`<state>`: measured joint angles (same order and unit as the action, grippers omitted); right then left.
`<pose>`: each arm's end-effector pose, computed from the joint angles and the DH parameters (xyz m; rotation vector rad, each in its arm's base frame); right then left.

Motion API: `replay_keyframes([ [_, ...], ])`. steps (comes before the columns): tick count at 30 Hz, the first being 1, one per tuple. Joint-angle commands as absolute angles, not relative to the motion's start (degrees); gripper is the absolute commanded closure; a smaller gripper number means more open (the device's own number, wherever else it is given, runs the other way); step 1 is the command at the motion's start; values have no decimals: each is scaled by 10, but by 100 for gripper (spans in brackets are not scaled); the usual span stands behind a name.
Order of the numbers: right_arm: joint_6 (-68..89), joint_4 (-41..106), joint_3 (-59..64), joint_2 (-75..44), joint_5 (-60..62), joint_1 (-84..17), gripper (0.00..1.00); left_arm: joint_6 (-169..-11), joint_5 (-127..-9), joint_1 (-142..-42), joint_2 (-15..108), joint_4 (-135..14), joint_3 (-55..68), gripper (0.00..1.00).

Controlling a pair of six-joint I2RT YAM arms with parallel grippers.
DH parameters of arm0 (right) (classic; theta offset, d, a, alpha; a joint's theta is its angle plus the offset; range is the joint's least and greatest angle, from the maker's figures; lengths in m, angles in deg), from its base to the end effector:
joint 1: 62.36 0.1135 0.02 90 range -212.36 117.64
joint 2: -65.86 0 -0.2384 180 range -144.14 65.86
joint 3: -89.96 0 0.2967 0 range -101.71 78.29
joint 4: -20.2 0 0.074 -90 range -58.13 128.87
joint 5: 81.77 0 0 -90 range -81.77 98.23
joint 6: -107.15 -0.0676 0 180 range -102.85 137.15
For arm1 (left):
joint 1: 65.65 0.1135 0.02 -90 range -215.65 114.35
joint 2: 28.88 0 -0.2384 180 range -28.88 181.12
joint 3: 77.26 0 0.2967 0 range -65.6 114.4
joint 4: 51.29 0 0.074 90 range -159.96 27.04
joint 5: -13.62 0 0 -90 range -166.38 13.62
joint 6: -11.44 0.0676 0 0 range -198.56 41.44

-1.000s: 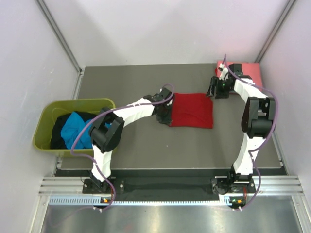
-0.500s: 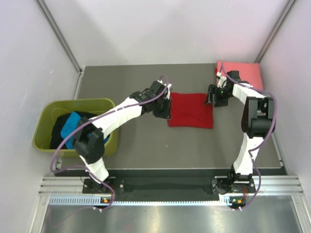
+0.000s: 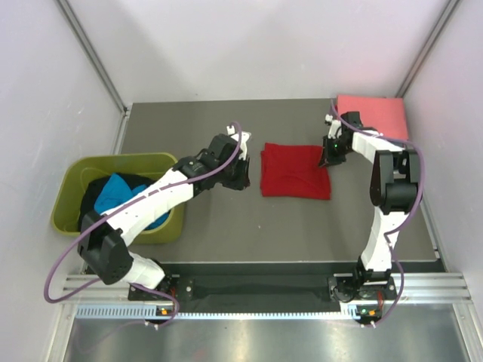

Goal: Fold and stack the t-shirts
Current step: Neatly place the folded tshirt to the corner

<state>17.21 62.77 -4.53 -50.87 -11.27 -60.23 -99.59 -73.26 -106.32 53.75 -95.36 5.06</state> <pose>0.4593 0.0397 0.0895 -0.1536 2.6692 0.4698 0.2913 -0.2552 0.2494 0.4404 2.3819 -0.5790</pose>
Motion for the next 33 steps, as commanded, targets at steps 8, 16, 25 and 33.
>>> replay_keyframes([
  [8, 186, 633, -115, -387, -56, -596, 100, -983, -734, -1062, 520, -928, 44, 74],
  [16, 213, 690, -198, -393, -11, -596, 100, -977, -740, -1062, 526, -935, 49, 74],
  [25, 251, 754, -374, -464, 58, -603, 100, -974, -753, -1062, 527, -940, 44, 74],
  [33, 261, 783, -485, -513, 46, -648, 100, -969, -758, -1062, 530, -943, 46, 74],
])
